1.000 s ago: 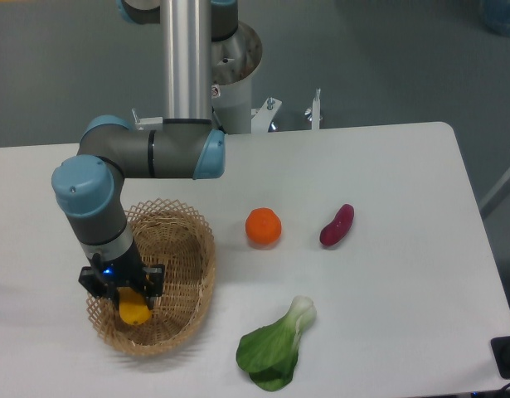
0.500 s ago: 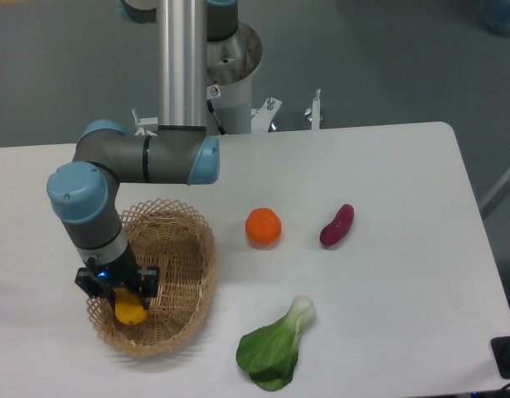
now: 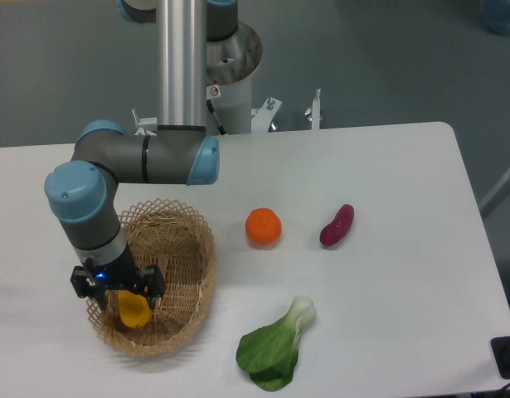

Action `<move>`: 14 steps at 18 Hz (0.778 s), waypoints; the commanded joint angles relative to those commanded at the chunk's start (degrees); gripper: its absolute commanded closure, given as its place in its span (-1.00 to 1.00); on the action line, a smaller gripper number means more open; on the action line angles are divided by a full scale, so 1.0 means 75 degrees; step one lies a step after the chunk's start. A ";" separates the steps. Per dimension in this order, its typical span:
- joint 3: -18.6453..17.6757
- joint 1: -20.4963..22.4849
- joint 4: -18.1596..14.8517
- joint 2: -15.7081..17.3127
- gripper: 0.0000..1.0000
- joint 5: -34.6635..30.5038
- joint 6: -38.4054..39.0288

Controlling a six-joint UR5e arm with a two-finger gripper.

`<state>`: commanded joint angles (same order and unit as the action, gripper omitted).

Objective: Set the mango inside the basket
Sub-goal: 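Lower the mango into the basket bottom with the gripper, then open the gripper to release the mango and lift away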

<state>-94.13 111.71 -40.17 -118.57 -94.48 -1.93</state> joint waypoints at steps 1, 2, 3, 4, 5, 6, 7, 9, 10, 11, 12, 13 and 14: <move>-0.0012 0.0035 -0.0012 0.0024 -1.00 0.0000 -0.0082; 0.0035 0.0093 -0.0023 0.0070 -1.00 -0.0012 -0.0187; 0.0082 0.0210 -0.0035 0.0117 -1.00 -0.0047 -0.0211; 0.0094 0.0350 -0.0070 0.0245 -1.00 -0.0151 -0.0235; 0.0082 0.0479 -0.0094 0.0397 -1.00 -0.0245 -0.0328; 0.0082 0.0678 -0.0129 0.0550 -1.00 -0.0211 -0.0503; 0.0024 0.0842 -0.0129 0.0690 -1.00 -0.0211 -0.0748; -0.0023 0.1065 -0.0129 0.0843 -1.00 -0.0234 -0.1206; -0.0035 0.1206 -0.0129 0.0914 -1.00 -0.0211 -0.1254; -0.0035 0.1346 -0.0164 0.0949 -1.00 -0.0211 -0.1278; -0.0035 0.1464 -0.0268 0.1031 -1.00 -0.0223 -0.1394; 0.0023 0.1604 -0.0420 0.1090 -1.00 -0.0188 -0.1569; 0.0070 0.1745 -0.0573 0.1125 -1.00 -0.0176 -0.1722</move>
<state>-93.61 124.79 -44.46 -110.13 -95.80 -14.84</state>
